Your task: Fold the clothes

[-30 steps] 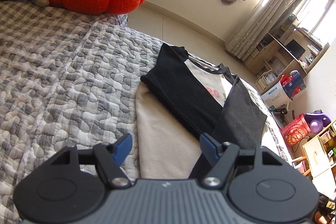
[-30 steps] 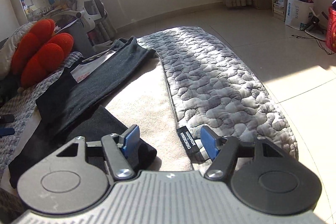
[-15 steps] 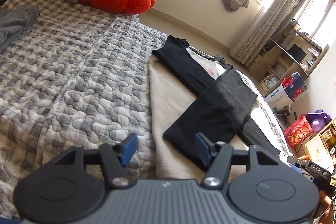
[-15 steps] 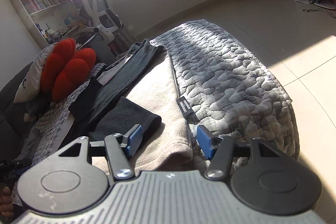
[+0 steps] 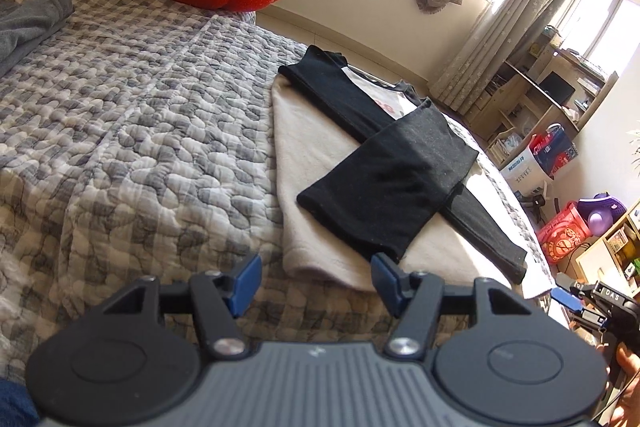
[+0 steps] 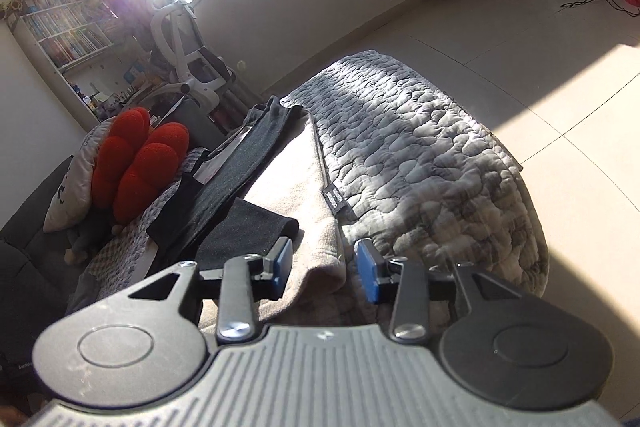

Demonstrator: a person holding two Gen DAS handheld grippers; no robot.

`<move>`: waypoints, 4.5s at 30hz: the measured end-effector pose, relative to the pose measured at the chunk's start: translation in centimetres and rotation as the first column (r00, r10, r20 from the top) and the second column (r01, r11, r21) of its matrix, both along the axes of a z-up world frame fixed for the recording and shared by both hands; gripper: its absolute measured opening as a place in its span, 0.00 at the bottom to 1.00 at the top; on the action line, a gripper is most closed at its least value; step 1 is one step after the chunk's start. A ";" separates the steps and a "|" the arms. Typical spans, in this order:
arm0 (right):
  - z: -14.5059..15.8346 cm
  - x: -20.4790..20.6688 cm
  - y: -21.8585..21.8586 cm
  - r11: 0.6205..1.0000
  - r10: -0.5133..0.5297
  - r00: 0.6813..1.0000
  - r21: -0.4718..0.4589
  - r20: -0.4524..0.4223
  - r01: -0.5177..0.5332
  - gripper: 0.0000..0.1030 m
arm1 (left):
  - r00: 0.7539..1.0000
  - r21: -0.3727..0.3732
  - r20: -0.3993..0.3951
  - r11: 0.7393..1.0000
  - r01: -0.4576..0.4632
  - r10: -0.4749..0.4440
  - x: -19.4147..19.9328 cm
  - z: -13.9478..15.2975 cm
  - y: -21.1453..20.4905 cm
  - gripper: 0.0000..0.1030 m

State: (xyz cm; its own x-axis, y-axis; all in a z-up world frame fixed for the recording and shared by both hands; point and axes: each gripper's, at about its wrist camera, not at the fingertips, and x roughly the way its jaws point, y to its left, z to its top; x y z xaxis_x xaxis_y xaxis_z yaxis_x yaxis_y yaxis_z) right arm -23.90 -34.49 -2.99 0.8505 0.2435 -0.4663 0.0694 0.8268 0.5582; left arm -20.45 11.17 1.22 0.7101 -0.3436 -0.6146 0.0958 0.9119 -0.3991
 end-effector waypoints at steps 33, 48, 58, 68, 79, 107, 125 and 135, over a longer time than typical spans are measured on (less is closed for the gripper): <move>-0.4 3.3 1.4 0.998 0.032 0.999 -0.047 -0.022 -0.033 0.38 | 0.994 0.328 0.074 0.943 0.052 -0.080 2.4 -1.1 -3.7 0.32; -1.4 2.5 2.5 0.999 0.014 1.000 -0.029 -0.024 -0.014 0.05 | 0.998 0.206 0.043 0.977 -0.047 0.039 3.3 -1.0 -3.0 0.10; 0.4 1.9 -0.6 0.977 -0.028 1.000 0.210 -0.002 0.028 0.05 | 1.000 0.023 -0.008 0.999 -0.030 0.030 3.6 1.7 0.1 0.04; 1.2 0.6 -1.7 0.967 -0.030 0.998 0.252 -0.050 0.042 0.04 | 1.000 0.068 -0.020 0.998 0.004 -0.002 2.4 2.6 -0.2 0.04; -0.5 0.9 -1.1 0.994 -0.043 0.994 0.099 -0.103 0.053 0.04 | 1.000 0.207 -0.030 0.978 0.008 -0.002 2.4 0.9 -0.8 0.04; 0.4 -0.2 -0.3 0.989 0.076 0.997 0.127 -0.008 -0.075 0.52 | 0.998 -0.004 0.006 0.998 0.063 -0.063 2.3 3.4 1.1 0.18; -1.0 0.9 1.3 0.994 -0.049 0.998 0.097 -0.039 0.052 0.27 | 0.960 0.259 0.080 0.935 0.241 -0.270 12.5 3.5 -13.6 0.31; -1.8 0.7 1.1 0.991 -0.063 0.998 0.118 -0.030 0.066 0.27 | 0.956 0.280 0.025 0.920 0.274 -0.292 14.2 -0.4 -14.1 0.35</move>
State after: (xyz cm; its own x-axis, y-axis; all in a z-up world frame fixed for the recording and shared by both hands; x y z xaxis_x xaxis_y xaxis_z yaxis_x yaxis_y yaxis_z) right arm -23.24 -33.37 -4.84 0.8542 0.2432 -0.4595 0.1362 0.7482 0.6494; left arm -6.22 -2.92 0.86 0.6491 -0.3634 -0.6683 0.3830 0.9152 -0.1257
